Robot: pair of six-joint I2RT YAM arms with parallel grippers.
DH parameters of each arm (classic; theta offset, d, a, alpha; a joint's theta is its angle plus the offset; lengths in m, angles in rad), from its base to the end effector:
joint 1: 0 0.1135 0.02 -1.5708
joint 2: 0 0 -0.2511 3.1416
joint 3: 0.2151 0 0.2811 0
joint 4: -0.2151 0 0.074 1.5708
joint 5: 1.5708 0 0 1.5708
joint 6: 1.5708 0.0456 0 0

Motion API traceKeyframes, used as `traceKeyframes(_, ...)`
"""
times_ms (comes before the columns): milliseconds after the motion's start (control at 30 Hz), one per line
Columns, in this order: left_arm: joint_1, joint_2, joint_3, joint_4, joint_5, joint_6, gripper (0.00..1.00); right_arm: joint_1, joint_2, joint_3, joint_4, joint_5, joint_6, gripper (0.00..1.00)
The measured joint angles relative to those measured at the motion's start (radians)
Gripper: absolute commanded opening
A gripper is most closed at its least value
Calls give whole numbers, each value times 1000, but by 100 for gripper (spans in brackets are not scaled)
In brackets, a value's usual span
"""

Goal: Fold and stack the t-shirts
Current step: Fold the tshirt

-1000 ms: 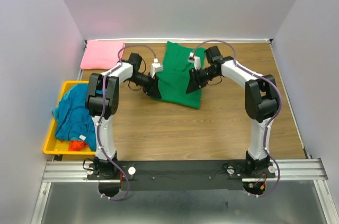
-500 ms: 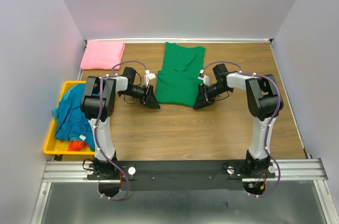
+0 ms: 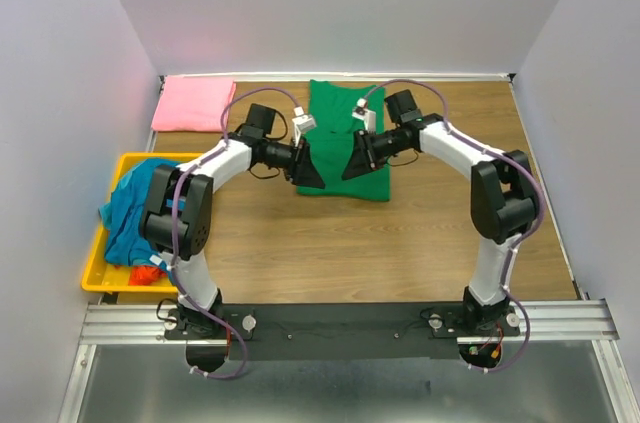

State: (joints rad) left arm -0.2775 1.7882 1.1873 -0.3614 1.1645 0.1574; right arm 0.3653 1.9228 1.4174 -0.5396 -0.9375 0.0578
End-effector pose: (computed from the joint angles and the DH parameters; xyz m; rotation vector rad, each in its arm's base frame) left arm 0.3609 -0.1464 0.1774 0.9212 2.0556 -1.4913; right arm 0.3853 0.1867 0.1814 -0.7183 2.4143 1.3767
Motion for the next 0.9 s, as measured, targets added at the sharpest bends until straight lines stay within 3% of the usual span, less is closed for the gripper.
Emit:
traceKeyframes(233,-57,125,-1,271,-31,-290,46,34,182,56,105,-18,180,39)
traceKeyframes(500,-21,318,-31,420,-74,-439,45,5,281,-15,164,-14,221,34)
traceKeyframes(733,15,310,-84,479,-43,-479,45,-5,251,-88,217,-40,202,33)
traceKeyframes(900,27,255,-107,344,-31,-342,46,-13,148,-151,136,-33,90,36)
